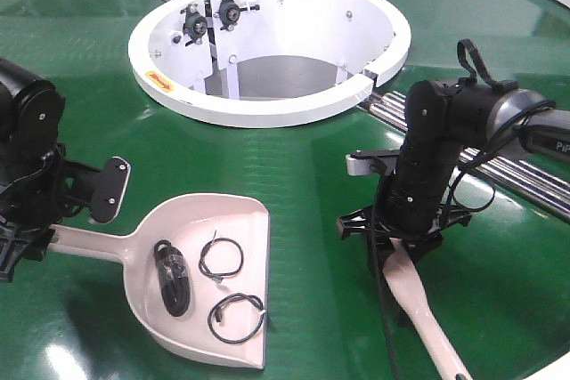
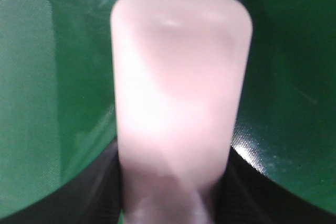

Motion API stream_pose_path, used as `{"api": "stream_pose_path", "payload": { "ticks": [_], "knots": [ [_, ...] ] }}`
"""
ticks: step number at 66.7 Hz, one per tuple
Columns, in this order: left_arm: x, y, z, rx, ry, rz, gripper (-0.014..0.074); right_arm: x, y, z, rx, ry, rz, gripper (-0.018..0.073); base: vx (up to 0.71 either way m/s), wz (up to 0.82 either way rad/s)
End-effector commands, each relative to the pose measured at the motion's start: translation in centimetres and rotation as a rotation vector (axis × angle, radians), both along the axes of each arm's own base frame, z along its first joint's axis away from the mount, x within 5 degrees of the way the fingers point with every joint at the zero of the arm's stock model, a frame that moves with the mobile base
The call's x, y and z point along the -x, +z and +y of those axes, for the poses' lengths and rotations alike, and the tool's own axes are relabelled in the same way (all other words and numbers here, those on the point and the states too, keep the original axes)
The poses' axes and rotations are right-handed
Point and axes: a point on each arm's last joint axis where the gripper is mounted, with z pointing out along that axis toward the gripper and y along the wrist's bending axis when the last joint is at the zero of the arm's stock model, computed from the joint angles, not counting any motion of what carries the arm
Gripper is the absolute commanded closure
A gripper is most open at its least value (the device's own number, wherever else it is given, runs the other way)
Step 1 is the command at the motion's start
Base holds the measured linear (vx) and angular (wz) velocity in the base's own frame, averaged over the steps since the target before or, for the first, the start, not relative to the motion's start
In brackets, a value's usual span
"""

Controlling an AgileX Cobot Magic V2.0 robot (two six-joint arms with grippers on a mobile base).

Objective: Clean and inspect green conveyor with broom and dustpan
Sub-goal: 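Move the brush back onto the belt and open the right gripper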

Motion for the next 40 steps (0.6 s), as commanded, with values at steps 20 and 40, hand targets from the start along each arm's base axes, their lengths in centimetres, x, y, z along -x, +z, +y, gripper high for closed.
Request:
{"api": "stream_pose_path", "payload": {
  "ticks": [20, 40],
  "knots": [
    [0.4, 1.8, -0.3, 0.019, 0.0, -0.04, 0.0619, 0.1, 2.3, -0.3, -0.012, 0.013, -0.046, -0.0083, 0.0, 0.0],
    [0.4, 1.8, -0.3, 0.019, 0.0, -0.04, 0.0619, 0.0, 4.1, -0.2, -0.044, 0.005, -0.159, -0.0113, 0.0, 0.0]
  ]
}}
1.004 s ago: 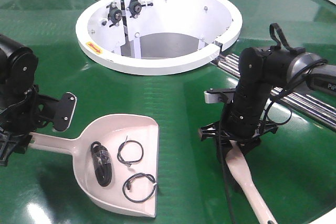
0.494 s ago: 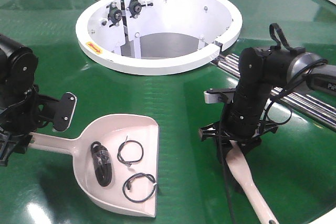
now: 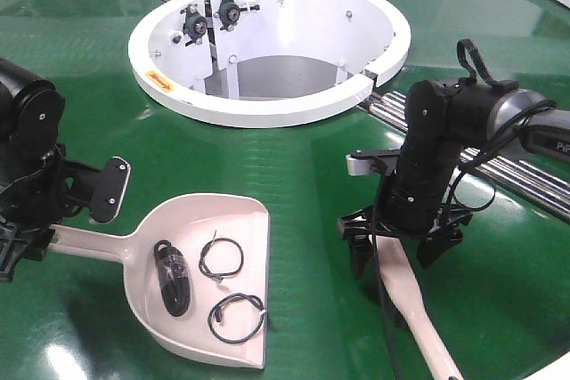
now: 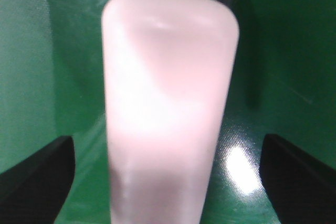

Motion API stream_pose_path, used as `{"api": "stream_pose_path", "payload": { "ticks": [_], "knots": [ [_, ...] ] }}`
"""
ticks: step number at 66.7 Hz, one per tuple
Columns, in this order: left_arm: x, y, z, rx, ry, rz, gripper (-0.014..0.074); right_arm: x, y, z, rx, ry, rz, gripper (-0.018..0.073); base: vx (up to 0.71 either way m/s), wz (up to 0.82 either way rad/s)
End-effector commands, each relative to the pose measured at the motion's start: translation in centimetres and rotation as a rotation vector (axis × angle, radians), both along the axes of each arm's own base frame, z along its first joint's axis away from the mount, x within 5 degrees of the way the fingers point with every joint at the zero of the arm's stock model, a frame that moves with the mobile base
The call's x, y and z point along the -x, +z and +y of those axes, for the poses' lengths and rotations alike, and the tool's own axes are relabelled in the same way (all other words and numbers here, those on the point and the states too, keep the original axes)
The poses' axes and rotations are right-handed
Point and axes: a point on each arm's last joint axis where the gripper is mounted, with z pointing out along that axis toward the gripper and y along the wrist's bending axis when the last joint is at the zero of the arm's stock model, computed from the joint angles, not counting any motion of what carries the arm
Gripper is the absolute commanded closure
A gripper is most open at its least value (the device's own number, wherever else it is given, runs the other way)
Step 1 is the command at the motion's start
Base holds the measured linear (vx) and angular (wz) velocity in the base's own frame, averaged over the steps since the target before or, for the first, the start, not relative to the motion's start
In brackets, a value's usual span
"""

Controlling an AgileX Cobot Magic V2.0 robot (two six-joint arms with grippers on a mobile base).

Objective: Clean and inspect green conveyor with broom and dustpan

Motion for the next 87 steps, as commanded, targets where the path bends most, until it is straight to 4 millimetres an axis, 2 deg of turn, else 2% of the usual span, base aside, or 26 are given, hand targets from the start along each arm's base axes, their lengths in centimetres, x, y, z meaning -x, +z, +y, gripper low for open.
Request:
{"api": "stream_pose_path", "payload": {
  "ticks": [1, 16, 24, 29, 44, 53, 62, 72, 79, 87],
  "knots": [
    [0.4, 1.8, -0.3, 0.019, 0.0, -0.04, 0.0619, -0.1, 4.2, -0.2, -0.053, -0.002, -0.169, -0.0111, 0.0, 0.0],
    [0.4, 1.8, -0.3, 0.019, 0.0, -0.04, 0.0619, 0.6, 11.6, -0.6, -0.16, -0.016, -0.568, -0.0095, 0.0, 0.0],
    [0.4, 1.8, -0.3, 0.019, 0.0, -0.04, 0.0619, 2.0, 15.1, -1.3, -0.169, -0.004, -0.746, -0.0076, 0.0, 0.0],
    [0.4, 1.8, -0.3, 0.019, 0.0, -0.04, 0.0619, 3.5, 16.4, -2.0, -0.183, -0.005, -0.865, -0.0054, 0.0, 0.0],
    [0.4, 1.8, -0.3, 0.019, 0.0, -0.04, 0.0619, 8.9, 16.5, -3.9, -0.25, -0.024, -1.139, 0.0048, 0.0, 0.0],
    [0.4, 1.8, -0.3, 0.019, 0.0, -0.04, 0.0619, 12.2, 15.5, -5.0, -0.266, -0.031, -1.196, 0.015, 0.0, 0.0],
    [0.4, 1.8, -0.3, 0.019, 0.0, -0.04, 0.0619, 15.2, 14.9, -5.9, -0.276, -0.034, -1.223, 0.0316, 0.0, 0.0],
    [0.4, 1.8, -0.3, 0.019, 0.0, -0.04, 0.0619, 18.4, 15.2, -7.0, -0.299, -0.039, -1.296, 0.0566, 0.0, 0.0],
    [0.4, 1.8, -0.3, 0.019, 0.0, -0.04, 0.0619, 20.5, 15.7, -7.7, -0.32, -0.043, -1.359, 0.0571, 0.0, 0.0],
    [0.4, 1.8, -0.3, 0.019, 0.0, -0.04, 0.0619, 21.9, 16.4, -8.1, -0.338, -0.046, -1.411, 0.0569, 0.0, 0.0]
  ]
}}
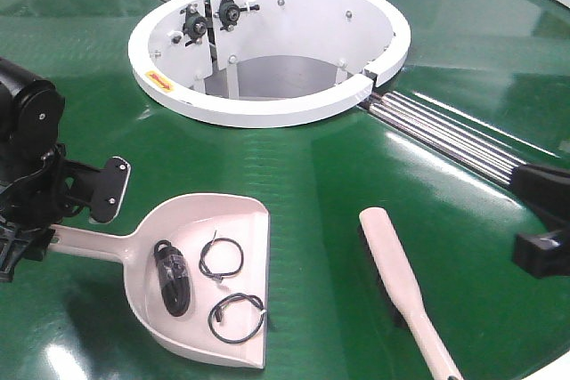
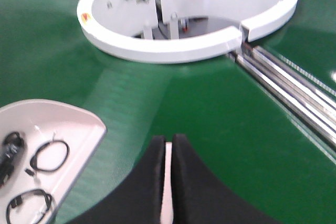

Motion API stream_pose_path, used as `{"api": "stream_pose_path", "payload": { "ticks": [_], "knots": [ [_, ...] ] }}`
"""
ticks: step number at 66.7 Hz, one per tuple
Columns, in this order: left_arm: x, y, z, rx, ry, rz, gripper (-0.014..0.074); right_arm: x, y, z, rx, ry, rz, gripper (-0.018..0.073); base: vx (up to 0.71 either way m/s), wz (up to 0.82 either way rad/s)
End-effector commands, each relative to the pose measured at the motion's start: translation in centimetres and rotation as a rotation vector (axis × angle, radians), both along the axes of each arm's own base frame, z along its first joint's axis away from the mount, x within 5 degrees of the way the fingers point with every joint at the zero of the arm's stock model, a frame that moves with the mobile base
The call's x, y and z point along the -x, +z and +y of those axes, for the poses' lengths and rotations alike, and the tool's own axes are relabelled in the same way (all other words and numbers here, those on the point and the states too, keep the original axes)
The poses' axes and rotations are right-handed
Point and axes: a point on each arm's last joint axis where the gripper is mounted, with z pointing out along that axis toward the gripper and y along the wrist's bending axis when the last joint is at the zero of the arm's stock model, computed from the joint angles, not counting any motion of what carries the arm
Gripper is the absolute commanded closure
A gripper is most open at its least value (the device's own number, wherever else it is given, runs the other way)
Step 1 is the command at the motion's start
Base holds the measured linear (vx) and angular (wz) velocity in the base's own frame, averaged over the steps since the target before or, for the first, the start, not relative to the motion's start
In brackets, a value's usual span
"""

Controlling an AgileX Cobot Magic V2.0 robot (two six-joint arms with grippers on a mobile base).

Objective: Clean and inspect green conveyor with broom and dustpan

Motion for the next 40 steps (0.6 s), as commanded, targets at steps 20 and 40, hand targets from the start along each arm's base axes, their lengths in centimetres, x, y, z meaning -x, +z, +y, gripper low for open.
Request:
{"api": "stream_pose_path", "payload": {
  "ticks": [20, 40],
  "knots": [
    [0.37, 1.8, -0.26, 0.019, 0.0, -0.04, 0.0619, 1.43, 2.33, -0.52, -0.043, -0.004, -0.163, 0.0569, 0.0, 0.0],
    [0.37, 1.8, -0.26, 0.019, 0.0, -0.04, 0.0619, 1.42, 2.34, -0.52, -0.043, -0.004, -0.164, 0.0569, 0.0, 0.0]
  ]
}}
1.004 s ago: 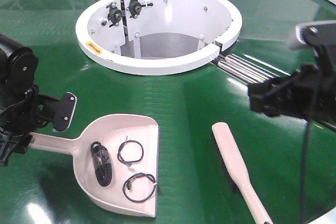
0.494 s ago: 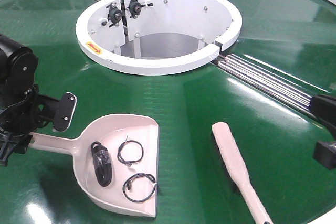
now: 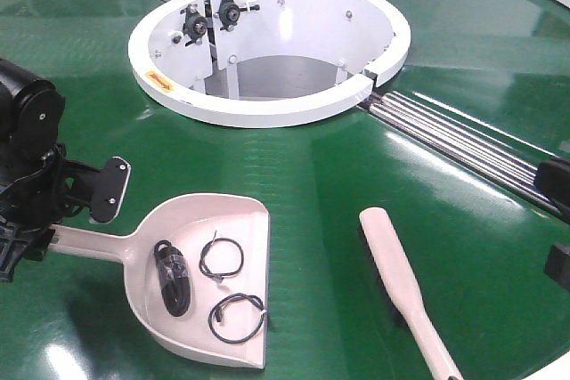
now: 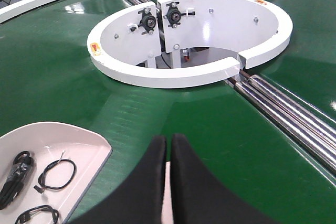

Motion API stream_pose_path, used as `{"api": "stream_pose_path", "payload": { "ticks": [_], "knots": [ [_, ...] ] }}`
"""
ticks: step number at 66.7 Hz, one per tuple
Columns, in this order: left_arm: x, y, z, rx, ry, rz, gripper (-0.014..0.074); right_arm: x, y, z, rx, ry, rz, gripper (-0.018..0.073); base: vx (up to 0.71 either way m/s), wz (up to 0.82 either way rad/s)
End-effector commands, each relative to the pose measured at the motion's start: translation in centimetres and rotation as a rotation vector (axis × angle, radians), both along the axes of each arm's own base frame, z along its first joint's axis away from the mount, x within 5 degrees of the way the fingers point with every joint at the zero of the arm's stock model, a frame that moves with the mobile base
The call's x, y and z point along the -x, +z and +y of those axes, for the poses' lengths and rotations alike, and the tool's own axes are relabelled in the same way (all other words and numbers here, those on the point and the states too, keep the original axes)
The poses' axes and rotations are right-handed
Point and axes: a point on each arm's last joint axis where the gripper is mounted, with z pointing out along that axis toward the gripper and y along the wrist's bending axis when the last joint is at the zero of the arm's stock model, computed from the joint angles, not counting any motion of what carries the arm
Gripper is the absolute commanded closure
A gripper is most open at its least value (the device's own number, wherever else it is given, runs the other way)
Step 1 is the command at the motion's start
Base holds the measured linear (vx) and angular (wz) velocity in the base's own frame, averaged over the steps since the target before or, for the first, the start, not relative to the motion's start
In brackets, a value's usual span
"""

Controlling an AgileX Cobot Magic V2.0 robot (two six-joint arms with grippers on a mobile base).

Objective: Clean and inspect green conveyor with broom and dustpan

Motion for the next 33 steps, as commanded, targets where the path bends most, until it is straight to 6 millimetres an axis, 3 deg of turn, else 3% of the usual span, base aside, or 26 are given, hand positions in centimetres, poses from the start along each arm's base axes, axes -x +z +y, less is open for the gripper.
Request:
{"api": "stream_pose_path", "payload": {
  "ticks": [1, 33],
  "knots": [
    [0.37, 1.8, -0.26, 0.019, 0.0, -0.04, 0.0619, -0.1, 1.52, -0.03, -0.022, -0.004, -0.097, 0.0569, 0.0, 0.0],
    [0.29, 1.8, -0.25, 0.021, -0.001, -0.047, 0.0619, -0.1, 1.53, -0.03, -0.022, -0.004, -0.098, 0.0569, 0.0, 0.0]
  ]
}}
